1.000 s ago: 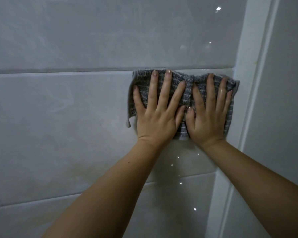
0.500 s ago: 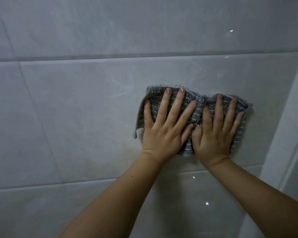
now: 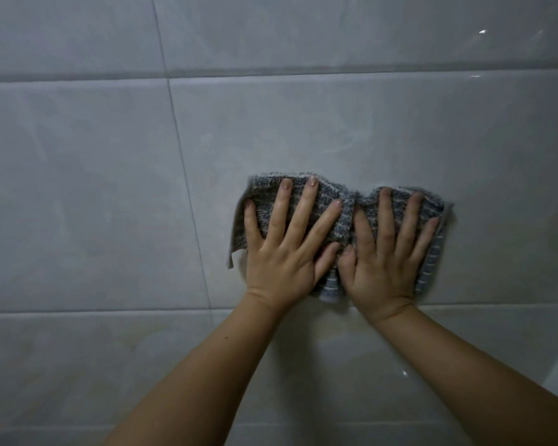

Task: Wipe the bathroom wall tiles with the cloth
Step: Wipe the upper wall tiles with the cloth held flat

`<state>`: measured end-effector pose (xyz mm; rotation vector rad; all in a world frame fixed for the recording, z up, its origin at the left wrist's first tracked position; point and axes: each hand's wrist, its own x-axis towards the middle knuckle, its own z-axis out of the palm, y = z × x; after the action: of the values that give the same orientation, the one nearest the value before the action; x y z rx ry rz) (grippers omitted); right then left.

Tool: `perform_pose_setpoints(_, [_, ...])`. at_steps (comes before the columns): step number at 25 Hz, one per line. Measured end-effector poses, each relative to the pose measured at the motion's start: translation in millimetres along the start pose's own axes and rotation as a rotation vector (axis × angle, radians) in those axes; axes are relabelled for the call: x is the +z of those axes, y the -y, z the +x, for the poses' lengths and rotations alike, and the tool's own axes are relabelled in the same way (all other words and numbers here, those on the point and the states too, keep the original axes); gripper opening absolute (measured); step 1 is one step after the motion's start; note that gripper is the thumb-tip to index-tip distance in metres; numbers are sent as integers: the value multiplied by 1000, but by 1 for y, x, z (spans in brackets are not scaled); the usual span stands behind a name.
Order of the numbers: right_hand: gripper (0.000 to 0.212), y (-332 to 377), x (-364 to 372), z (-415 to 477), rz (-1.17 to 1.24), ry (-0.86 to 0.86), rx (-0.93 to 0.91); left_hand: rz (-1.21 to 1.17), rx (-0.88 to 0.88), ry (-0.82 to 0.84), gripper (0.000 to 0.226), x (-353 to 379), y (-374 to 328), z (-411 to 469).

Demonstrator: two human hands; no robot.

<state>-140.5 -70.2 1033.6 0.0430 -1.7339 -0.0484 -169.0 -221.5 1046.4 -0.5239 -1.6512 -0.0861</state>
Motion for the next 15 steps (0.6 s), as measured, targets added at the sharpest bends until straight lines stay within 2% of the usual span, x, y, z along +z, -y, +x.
perform_pose_setpoints(9, [42, 115, 21, -21, 70, 58, -143, 64, -49, 6, 60, -16, 102, -83])
perform_pose_setpoints(15, [45, 89, 20, -31, 58, 43, -272, 55, -88, -4, 63, -8, 79, -90])
